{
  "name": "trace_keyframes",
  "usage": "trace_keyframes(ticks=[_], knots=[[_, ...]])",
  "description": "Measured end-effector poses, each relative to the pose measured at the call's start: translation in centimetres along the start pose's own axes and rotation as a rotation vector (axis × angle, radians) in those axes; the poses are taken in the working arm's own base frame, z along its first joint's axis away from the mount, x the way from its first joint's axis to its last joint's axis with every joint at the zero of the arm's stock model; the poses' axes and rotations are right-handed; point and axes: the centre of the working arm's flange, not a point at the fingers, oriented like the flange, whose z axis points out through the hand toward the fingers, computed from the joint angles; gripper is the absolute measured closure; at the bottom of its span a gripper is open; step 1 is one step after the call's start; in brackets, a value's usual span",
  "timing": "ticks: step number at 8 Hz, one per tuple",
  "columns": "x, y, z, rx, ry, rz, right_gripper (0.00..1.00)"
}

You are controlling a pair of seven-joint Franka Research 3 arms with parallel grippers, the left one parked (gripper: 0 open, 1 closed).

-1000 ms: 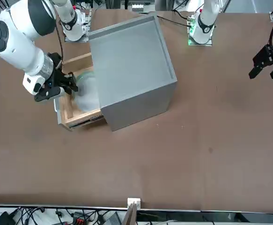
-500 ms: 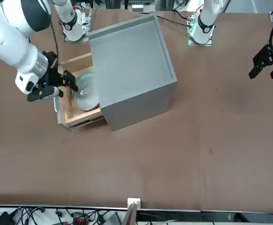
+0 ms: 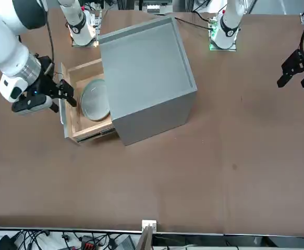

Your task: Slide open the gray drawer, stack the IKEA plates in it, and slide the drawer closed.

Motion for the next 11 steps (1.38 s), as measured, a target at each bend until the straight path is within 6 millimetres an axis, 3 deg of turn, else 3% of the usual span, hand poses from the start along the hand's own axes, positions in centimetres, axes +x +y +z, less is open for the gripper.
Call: trace_keyframes(ticks=[3,6,8,11], knots=[[0.4,3.0,-1.2,-0.031,0.006,0.038,0.0],[1.0,8.9,1.2,-0.038,-0.038,0.085,0.0],[1.4,10.4,3.1,-0.062,-0.07,0.069,0.0],[1.7,10.8,5.0,-0.103,-0.115,0.019,0.0]])
